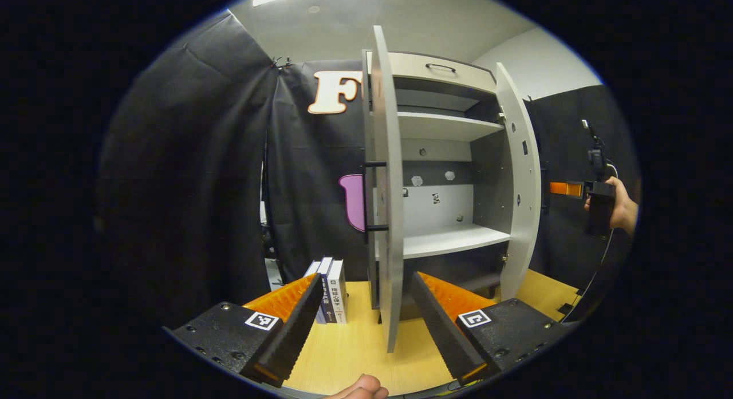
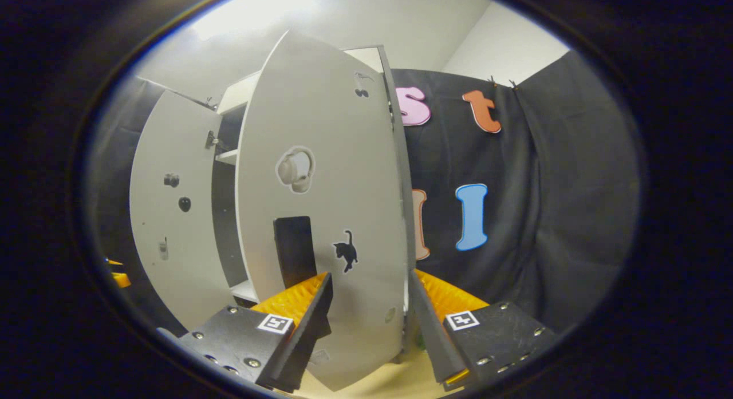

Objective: Grasp the bottle in the cabinet with the left hand and place it on the coaster, then close the right door with the right hand and the left door with the left hand.

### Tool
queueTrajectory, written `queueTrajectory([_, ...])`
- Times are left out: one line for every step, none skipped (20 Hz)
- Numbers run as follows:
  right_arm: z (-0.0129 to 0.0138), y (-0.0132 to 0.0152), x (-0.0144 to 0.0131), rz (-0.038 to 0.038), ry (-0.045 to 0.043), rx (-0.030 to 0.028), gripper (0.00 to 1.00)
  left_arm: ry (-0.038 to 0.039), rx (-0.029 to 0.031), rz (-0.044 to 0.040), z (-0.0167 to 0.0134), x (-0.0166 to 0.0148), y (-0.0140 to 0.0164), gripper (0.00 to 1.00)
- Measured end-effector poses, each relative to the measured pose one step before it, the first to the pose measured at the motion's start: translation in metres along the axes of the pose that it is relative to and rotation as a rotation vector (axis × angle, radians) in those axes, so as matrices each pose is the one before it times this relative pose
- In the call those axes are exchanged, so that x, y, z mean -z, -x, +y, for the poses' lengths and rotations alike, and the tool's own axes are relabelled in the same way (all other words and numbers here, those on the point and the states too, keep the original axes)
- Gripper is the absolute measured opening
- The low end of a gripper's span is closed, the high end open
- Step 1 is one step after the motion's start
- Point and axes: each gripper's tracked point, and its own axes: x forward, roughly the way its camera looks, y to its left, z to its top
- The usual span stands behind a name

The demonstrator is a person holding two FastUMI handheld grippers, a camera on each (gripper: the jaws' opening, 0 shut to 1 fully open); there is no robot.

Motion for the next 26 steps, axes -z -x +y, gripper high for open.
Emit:
queueTrajectory([0.00959, -0.0007, -0.00041, -0.00257, -0.01575, -0.02563, 0.83, -0.00101, -0.0221, 0.0018, 0.01054, -0.0006, 0.00016, 1.0])
queueTrajectory([0.01129, -0.00058, -0.00158, -0.00381, -0.01264, -0.0245, 0.85, -0.0001, -0.02286, -0.00173, 0.01067, 0.00055, -0.00184, 0.98])
queueTrajectory([0.00903, 0.0002, -0.0022, -0.01036, 0.00124, -0.01545, 0.88, -0.00074, -0.01818, 0.00403, 0.00997, 0.00099, -0.00163, 0.98])
queueTrajectory([0.00501, 0.00184, -0.00438, -0.01044, 0.01485, -0.00519, 0.96, -0.00111, -0.01494, 0.00535, 0.00629, 0.00252, -0.00304, 1.0])
queueTrajectory([0.00282, 0.00212, -0.00501, -0.01381, 0.01635, 0.00267, 0.97, -0.00233, -0.01436, 0.00303, 0.00735, 0.00011, -0.00485, 1.0])
queueTrajectory([0.00102, 0.00284, -0.00369, -0.01014, 0.01628, 0.00543, 0.97, 0.0037, -0.01231, 0.00224, 0.00838, -0.00094, -0.00511, 0.98])
queueTrajectory([0.00454, 0.00478, -0.00118, -0.00578, 0.01272, -0.00471, 0.97, 0.00907, -0.00491, 0.008, 0.00288, -0.00041, -0.00519, 1.0])
queueTrajectory([0.00639, 0.00515, 0.00131, 0.00852, 0.00236, -0.02515, 0.97, 0.01297, -0.00265, 0.01053, 0.00183, 0.0012, -0.00605, 1.0])
queueTrajectory([0.00758, 0.00706, 0.00298, 0.011, -0.00236, -0.02893, 0.97, 0.01543, -0.01012, 0.00243, 0.00489, -0.00183, -0.00665, 0.99])
queueTrajectory([0.00258, 0.00702, -0.0014, 0.00489, -0.00324, -0.01845, 1.0, 0.01484, -0.00869, 0.00278, 0.00613, -0.00228, -0.00707, 0.98])
queueTrajectory([-0.00086, 0.00796, -0.00194, 0.00509, 0.00382, -0.00922, 0.97, 0.01173, -0.00806, 0.00119, 0.00476, -0.00327, -0.00639, 0.98])
queueTrajectory([-0.00292, 0.00373, -0.00332, -0.00016, 0.0072, 0.00044, 0.97, 0.00573, -0.01241, -0.00169, 0.00545, -0.00392, -0.00621, 0.98])
queueTrajectory([-0.00422, 0.00545, -0.00303, -0.00302, 0.00581, 0.00638, 0.97, 0.00457, -0.00883, -0.00293, 0.00402, -0.00417, -0.00575, 0.98])
queueTrajectory([-0.00344, 0.00608, -0.00352, -0.00563, 0.00089, 0.00325, 0.97, 0.00324, -0.00496, 0.00101, 0.0012, -0.00355, -0.00554, 0.98])
queueTrajectory([-0.00184, 0.00621, -0.00256, -0.00757, -0.00568, 0.00222, 1.0, 0.0033, -0.00323, -0.00093, 0.00186, -0.00488, -0.00532, 0.98])
queueTrajectory([-0.00088, 0.00611, -0.00382, -0.00758, -0.00486, -0.00514, 1.0, 0.00794, -0.00049, 0.00118, -0.00007, -0.00306, -0.00588, 0.96])
queueTrajectory([0.00146, 0.00487, -0.00116, -0.00122, -0.00251, -0.0102, 0.97, 0.01495, 0.00122, -0.00132, -0.0017, -0.00381, -0.0045, 0.95])
queueTrajectory([0.00027, 0.00694, -0.00113, -0.00194, 0.00578, -0.01109, 0.97, 0.0166, -0.00408, 0.00119, -0.0007, -0.00424, -0.00412, 0.94])
queueTrajectory([-0.00166, 0.00528, -0.00184, -0.00393, 0.01429, -0.00733, 1.0, 0.0192, -0.00168, 0.0011, -0.00142, -0.00276, -0.00339, 0.94])
queueTrajectory([-0.00443, 0.0063, -0.00207, -0.00388, 0.02165, 0.00533, 0.97, 0.01829, 0.01303, 0.01217, -0.00547, -0.00016, -0.00476, 0.96])
queueTrajectory([-0.00568, 0.0079, 0.0006, -0.00156, 0.02751, 0.00959, 0.97, 0.01303, 0.00744, 0.00529, -0.00429, -0.0001, -0.00238, 0.96])
queueTrajectory([-0.00646, 0.00848, 0.00005, -0.00016, 0.02783, 0.01093, 0.97, 0.00586, 0.00595, 0.00352, -0.00393, -0.00122, -0.00331, 0.97])
queueTrajectory([-0.00727, 0.00814, -0.00057, -0.00176, 0.01991, 0.0128, 0.97, -0.00558, 0.00456, 0.00516, -0.00512, -0.00098, -0.00617, 0.96])
queueTrajectory([-0.00745, 0.00827, -0.00146, 0.00034, 0.00571, 0.01169, 0.97, -0.01644, 0.00513, 0.00385, -0.00589, -0.00084, -0.00325, 0.93])
queueTrajectory([-0.00537, 0.00761, 0.00067, 0.0035, -0.00874, 0.01009, 0.96, -0.02345, 0.00701, 0.00022, -0.00894, -0.00126, -0.00347, 0.97])
queueTrajectory([-0.00661, 0.0071, -0.00096, 0.0079, -0.01583, 0.01273, 0.92, -0.02303, 0.02194, 0.00308, -0.0147, -0.00186, -0.00235, 0.97])
